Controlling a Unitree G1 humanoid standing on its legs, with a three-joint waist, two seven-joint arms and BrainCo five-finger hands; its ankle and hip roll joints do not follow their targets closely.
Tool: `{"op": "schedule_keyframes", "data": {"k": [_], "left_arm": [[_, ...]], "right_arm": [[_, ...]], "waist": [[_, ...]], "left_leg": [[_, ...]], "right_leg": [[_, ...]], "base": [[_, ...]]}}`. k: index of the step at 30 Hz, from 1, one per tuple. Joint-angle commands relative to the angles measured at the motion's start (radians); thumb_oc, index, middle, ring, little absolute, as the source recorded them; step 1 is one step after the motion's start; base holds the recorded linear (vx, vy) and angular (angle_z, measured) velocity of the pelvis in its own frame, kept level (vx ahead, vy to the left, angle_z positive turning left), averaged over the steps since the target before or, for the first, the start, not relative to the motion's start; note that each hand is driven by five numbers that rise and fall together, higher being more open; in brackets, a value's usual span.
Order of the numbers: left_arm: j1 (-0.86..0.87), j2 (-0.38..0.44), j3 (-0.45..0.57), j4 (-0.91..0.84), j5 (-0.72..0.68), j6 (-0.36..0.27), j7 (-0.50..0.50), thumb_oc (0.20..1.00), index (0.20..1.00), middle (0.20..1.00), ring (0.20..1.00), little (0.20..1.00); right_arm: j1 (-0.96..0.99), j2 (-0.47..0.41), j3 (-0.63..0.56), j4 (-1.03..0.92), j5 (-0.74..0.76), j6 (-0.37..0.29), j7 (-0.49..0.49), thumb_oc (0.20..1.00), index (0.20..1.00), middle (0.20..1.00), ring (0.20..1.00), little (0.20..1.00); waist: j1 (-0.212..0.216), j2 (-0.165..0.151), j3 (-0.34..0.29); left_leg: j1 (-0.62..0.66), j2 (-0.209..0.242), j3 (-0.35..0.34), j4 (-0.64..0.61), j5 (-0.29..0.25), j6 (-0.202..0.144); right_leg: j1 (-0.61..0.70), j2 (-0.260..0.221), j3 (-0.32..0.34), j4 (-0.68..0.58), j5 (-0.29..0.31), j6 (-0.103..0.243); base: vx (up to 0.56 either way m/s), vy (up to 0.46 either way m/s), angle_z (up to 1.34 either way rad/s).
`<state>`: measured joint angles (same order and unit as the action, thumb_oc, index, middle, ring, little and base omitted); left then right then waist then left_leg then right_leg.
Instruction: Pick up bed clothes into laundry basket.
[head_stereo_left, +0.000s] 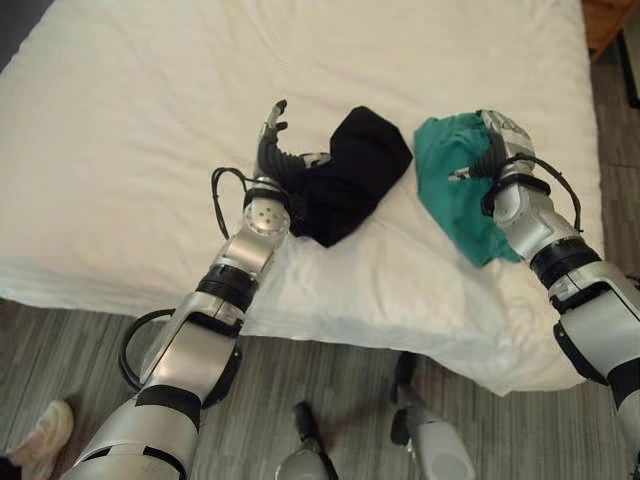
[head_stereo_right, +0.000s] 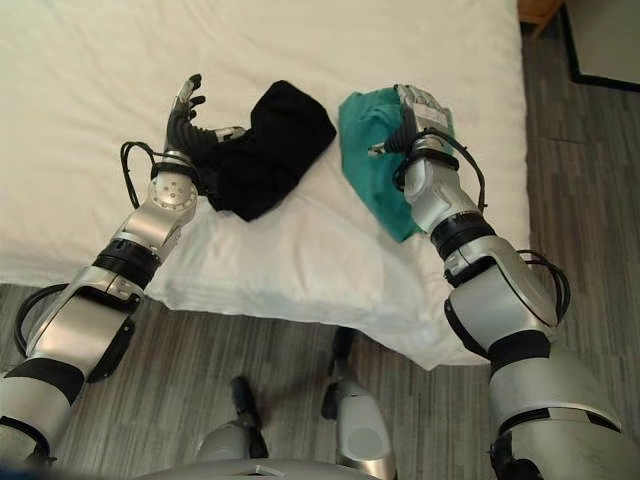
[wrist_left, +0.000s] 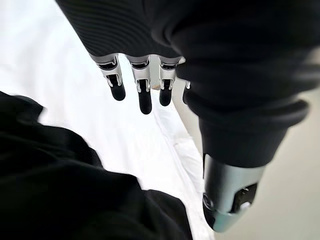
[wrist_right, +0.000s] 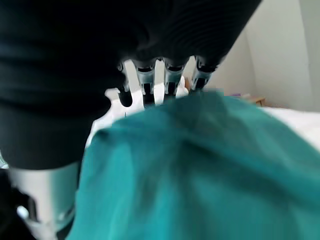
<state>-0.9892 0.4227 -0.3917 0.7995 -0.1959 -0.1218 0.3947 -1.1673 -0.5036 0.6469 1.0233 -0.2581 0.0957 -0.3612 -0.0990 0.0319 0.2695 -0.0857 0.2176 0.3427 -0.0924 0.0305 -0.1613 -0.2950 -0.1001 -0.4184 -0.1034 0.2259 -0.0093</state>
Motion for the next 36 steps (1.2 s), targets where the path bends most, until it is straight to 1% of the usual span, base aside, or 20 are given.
{"op": "schedule_keyframes", "data": {"k": [1,6,7,9,10,15,18,19,20,21,22,23,24,25,27,28,29,30,33,36], "left_arm": [[-0.176,0.028,-0.06,0.05,-0.031,-0.048,0.035,1.0,1.0,1.0,1.0,1.0],[-0.247,-0.015,-0.102,0.136,-0.023,-0.042,0.029,1.0,1.0,1.0,1.0,1.0],[-0.321,-0.061,-0.144,0.186,-0.006,-0.041,0.028,1.0,1.0,1.0,1.0,1.0],[-0.325,-0.068,-0.152,0.187,0.003,-0.042,0.025,1.0,1.0,1.0,1.0,1.0],[-0.325,-0.071,-0.164,0.178,0.022,-0.043,0.025,1.0,1.0,1.0,1.0,1.0],[-0.301,-0.125,-0.209,0.08,0.068,-0.048,0.007,1.0,1.0,1.0,1.0,1.0],[-0.29,-0.146,-0.231,0.061,0.067,-0.051,-0.018,1.0,1.0,1.0,1.0,1.0],[-0.267,-0.189,-0.253,0.128,0.046,-0.042,-0.06,1.0,1.0,1.0,1.0,1.0],[-0.267,-0.189,-0.253,0.128,0.046,-0.042,-0.06,0.959,0.959,0.959,0.959,0.959],[-0.235,-0.217,-0.267,0.174,0.038,-0.034,-0.106,0.514,0.514,0.514,0.514,0.514],[-0.236,-0.069,-0.263,0.006,-0.09,-0.071,-0.199,0.2,0.2,0.2,0.2,0.2],[0.149,0.211,-0.306,-0.424,-0.083,-0.117,-0.326,0.2,0.2,0.2,0.2,0.2],[0.249,0.257,-0.323,-0.434,-0.094,-0.105,-0.397,0.2,0.2,0.2,0.2,0.2],[0.315,0.285,-0.36,-0.378,-0.043,-0.082,-0.458,0.2,0.2,0.2,0.2,0.2],[0.383,0.216,-0.383,-0.159,0.124,-0.031,-0.516,0.2,0.2,0.2,0.2,0.2],[0.382,0.206,-0.384,-0.147,0.131,-0.038,-0.513,0.2,0.2,0.2,0.2,0.2],[0.424,0.092,-0.377,0.122,0.34,-0.012,-0.496,0.2,0.2,0.2,0.2,0.2],[0.445,0.057,-0.351,0.211,0.391,-0.002,-0.466,0.2,0.2,0.2,0.2,0.2],[0.483,0.012,-0.285,0.294,0.386,0.004,-0.428,0.2,0.2,0.2,0.2,0.2],[0.519,0.033,-0.213,0.23,0.352,-0.006,-0.385,0.2,0.2,0.2,0.2,0.2]], "right_arm": [[-0.162,0.024,0.059,0.095,0.019,-0.02,-0.041,1.0,1.0,1.0,1.0,1.0],[-0.207,0.039,0.114,0.195,0.002,-0.021,-0.034,1.0,1.0,1.0,1.0,1.0],[-0.259,0.022,0.217,0.285,-0.096,-0.007,-0.021,1.0,1.0,1.0,1.0,1.0],[-0.266,0.015,0.235,0.304,-0.121,-0.002,-0.019,1.0,1.0,1.0,1.0,1.0],[-0.261,0.004,0.25,0.32,-0.157,0.007,-0.017,0.213,0.213,0.213,0.213,0.213],[-0.206,-0.031,0.225,0.336,-0.181,0.019,-0.021,0.2,0.2,0.2,0.2,0.2],[-0.196,-0.038,0.218,0.322,-0.172,0.015,-0.021,0.2,0.2,0.2,0.2,0.2],[-0.197,-0.041,0.212,0.311,-0.158,0.009,-0.018,0.2,0.2,0.2,0.2,0.2],[-0.197,-0.042,0.212,0.311,-0.158,0.009,-0.018,0.2,0.2,0.2,0.2,0.2],[-0.205,-0.039,0.21,0.305,-0.15,0.005,-0.014,0.2,0.2,0.2,0.2,0.2],[-0.214,-0.114,0.219,0.271,-0.137,-0.009,0.005,0.2,0.2,0.2,0.2,0.2],[-0.184,-0.259,0.184,0.187,-0.093,-0.034,0.029,0.2,0.2,0.2,0.2,0.2],[-0.192,-0.285,0.166,0.191,-0.069,-0.04,0.049,0.2,0.2,0.2,0.2,0.2],[-0.216,-0.291,0.16,0.201,-0.049,-0.044,0.065,0.2,0.2,0.2,0.2,0.2],[-0.219,-0.259,0.14,0.208,-0.012,-0.065,0.082,0.2,0.2,0.2,0.2,0.2],[-0.219,-0.26,0.142,0.209,-0.012,-0.066,0.082,0.2,0.2,0.2,0.2,0.2],[-0.215,-0.23,0.132,0.201,0.007,-0.077,0.086,0.2,0.2,0.2,0.2,0.2],[-0.219,-0.22,0.128,0.187,0.01,-0.08,0.083,0.2,0.2,0.2,0.2,0.2],[-0.231,-0.225,0.136,0.15,0.015,-0.082,0.083,0.2,0.2,0.2,0.2,0.2],[-0.217,-0.265,0.121,0.053,0.02,-0.082,0.082,0.2,0.2,0.2,0.2,0.2]], "waist": [[-0.002,-0.035,0.036],[-0.006,-0.018,0.06],[-0.018,0.019,0.082],[-0.021,0.026,0.085],[-0.025,0.034,0.089],[-0.061,0.074,0.105],[-0.07,0.08,0.108],[-0.09,0.078,0.116],[-0.089,0.078,0.116],[-0.105,0.076,0.121],[-0.086,0.098,0.121],[-0.049,0.124,0.127],[-0.044,0.132,0.126],[-0.049,0.126,0.125],[-0.059,0.112,0.122],[-0.056,0.114,0.121],[-0.065,0.1,0.114],[-0.068,0.09,0.113],[-0.073,0.077,0.109],[-0.082,0.061,0.1]], "left_leg": [[0.01,0.075,0.022,0.005,0.137,-0.101],[-0.036,0.077,0.033,0.005,0.165,-0.101],[-0.07,0.077,0.045,0.005,0.165,-0.101],[-0.079,0.075,0.048,0.005,0.168,-0.101],[-0.084,0.073,0.053,0.005,0.176,-0.101],[-0.086,0.07,0.083,0.005,0.181,-0.101],[-0.079,0.07,0.097,0.005,0.167,-0.101],[-0.072,0.068,0.109,0.005,0.146,-0.101],[-0.071,0.068,0.109,0.005,0.146,-0.101],[-0.067,0.067,0.119,0.005,0.13,-0.101],[-0.074,0.063,0.13,0.005,0.149,-0.101],[-0.062,0.058,0.126,0.005,0.138,-0.101],[-0.045,0.052,0.122,0.005,0.11,-0.101],[-0.033,0.051,0.134,0.005,0.099,-0.101],[-0.009,0.045,0.157,0.005,0.078,-0.095],[-0.007,0.044,0.16,0.005,0.077,-0.095],[0.011,0.038,0.174,0.005,0.056,-0.087],[0.016,0.034,0.179,0.008,0.047,-0.083],[0.029,0.025,0.18,0.011,0.031,-0.076],[0.068,0.01,0.187,0.026,-0.001,-0.061]], "right_leg": [[0.045,-0.093,0.069,0.016,-0.123,0.173],[0.001,-0.1,0.072,0.016,-0.113,0.179],[-0.04,-0.114,0.094,0.016,-0.121,0.199],[-0.049,-0.118,0.095,0.016,-0.118,0.2],[-0.056,-0.124,0.097,0.016,-0.113,0.203],[-0.083,-0.129,0.119,0.017,-0.102,0.207],[-0.091,-0.127,0.132,0.018,-0.094,0.207],[-0.103,-0.123,0.144,0.021,-0.086,0.205],[-0.103,-0.123,0.145,0.021,-0.086,0.205],[-0.109,-0.12,0.154,0.022,-0.084,0.203],[-0.121,-0.123,0.153,0.018,-0.059,0.193],[-0.107,-0.128,0.143,0.016,-0.062,0.192],[-0.098,-0.128,0.155,0.019,-0.082,0.201],[-0.097,-0.124,0.162,0.02,-0.083,0.2],[-0.097,-0.116,0.186,0.022,-0.083,0.199],[-0.097,-0.116,0.188,0.022,-0.083,0.2],[-0.098,-0.111,0.202,0.025,-0.086,0.199],[-0.097,-0.108,0.207,0.027,-0.086,0.2],[-0.096,-0.106,0.217,0.031,-0.082,0.197],[-0.079,-0.111,0.219,0.039,-0.08,0.193]], "base": [[-0.01,-0.044,0.04],[-0.03,-0.057,0.02],[-0.02,-0.022,0.06],[-0.02,0.003,0.05],[-0.03,0.028,0.01],[-0.05,0.068,-0.06],[-0.03,0.062,-0.09],[-0.02,0.029,-0.16],[-0.03,0.05,-0.2],[-0.09,0.05,-0.19],[-0.11,0.066,-0.3],[-0.04,0.114,-0.38],[0.05,0.118,-0.35],[0.09,0.139,-0.45],[0.03,0.077,-0.34],[0.03,0.051,-0.11],[0.02,0.035,-0.02],[0.02,0.036,-0.02],[-0.01,0.02,-0.16],[0.01,0.031,-0.24]]}}
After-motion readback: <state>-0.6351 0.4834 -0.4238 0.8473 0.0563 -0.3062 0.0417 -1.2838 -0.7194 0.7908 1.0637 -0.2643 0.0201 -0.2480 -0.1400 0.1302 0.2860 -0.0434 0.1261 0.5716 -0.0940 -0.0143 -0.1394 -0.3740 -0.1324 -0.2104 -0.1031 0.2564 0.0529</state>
